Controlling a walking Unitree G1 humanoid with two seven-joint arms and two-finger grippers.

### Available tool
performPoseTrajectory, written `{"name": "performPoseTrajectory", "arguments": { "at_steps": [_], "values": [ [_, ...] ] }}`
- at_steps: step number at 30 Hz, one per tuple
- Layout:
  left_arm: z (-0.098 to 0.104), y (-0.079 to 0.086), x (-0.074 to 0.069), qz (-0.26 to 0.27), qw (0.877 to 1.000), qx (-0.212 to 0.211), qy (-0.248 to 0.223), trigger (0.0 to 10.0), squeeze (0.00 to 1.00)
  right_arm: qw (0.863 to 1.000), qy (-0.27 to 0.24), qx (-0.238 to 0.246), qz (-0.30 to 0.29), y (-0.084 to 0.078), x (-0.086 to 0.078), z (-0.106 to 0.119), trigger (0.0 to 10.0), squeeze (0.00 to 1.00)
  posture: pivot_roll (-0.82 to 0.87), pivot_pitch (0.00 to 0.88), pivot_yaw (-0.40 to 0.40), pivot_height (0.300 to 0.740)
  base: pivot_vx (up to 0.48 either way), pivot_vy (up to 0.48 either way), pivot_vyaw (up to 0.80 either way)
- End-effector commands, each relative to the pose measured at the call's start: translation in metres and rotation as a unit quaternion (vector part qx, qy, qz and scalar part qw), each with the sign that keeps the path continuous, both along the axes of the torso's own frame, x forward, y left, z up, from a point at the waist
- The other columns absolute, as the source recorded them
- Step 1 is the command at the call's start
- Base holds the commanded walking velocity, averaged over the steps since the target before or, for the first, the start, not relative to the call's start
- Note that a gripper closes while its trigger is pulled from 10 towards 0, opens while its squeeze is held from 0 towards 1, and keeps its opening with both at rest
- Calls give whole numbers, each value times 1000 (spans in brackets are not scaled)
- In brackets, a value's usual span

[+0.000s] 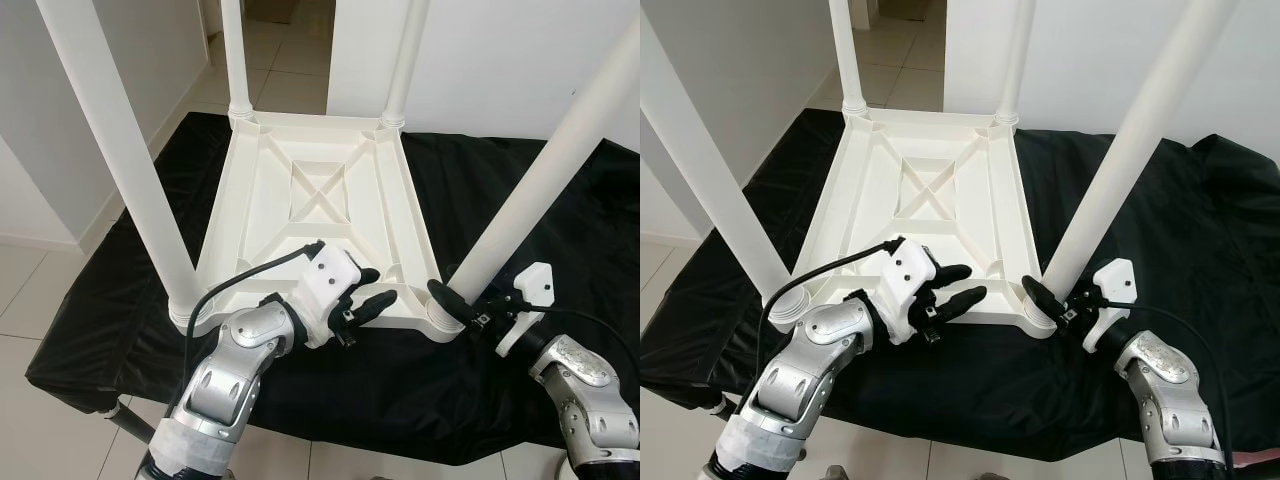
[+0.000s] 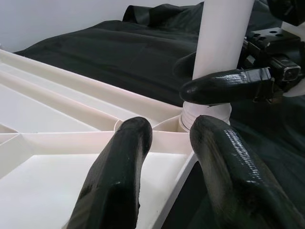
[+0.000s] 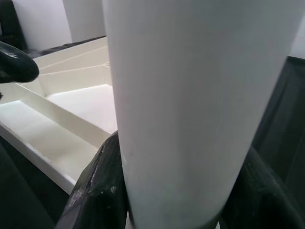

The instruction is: Building children table

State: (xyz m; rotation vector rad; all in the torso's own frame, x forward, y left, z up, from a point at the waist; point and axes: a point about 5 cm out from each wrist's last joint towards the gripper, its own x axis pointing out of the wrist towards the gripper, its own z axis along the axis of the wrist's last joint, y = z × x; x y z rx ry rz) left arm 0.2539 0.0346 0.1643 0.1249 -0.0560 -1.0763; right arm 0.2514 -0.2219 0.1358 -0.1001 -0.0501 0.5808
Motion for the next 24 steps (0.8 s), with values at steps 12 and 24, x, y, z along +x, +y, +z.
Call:
{"name": "performPoseTrajectory", "arguments": {
  "at_steps": [12, 24],
  "values": [
    [-10, -2, -8, -21, 1000, 15, 9, 10000, 0, 977, -5, 34, -210, 18, -7, -12, 0, 0, -95, 0, -38, 740, 0, 0, 0],
    [-5, 0, -7, -7, 1000, -7, 15, 10000, 0, 918, 12, 138, -372, 65, -8, -15, 0, 0, -92, 0, -48, 740, 0, 0, 0]
  ]
}}
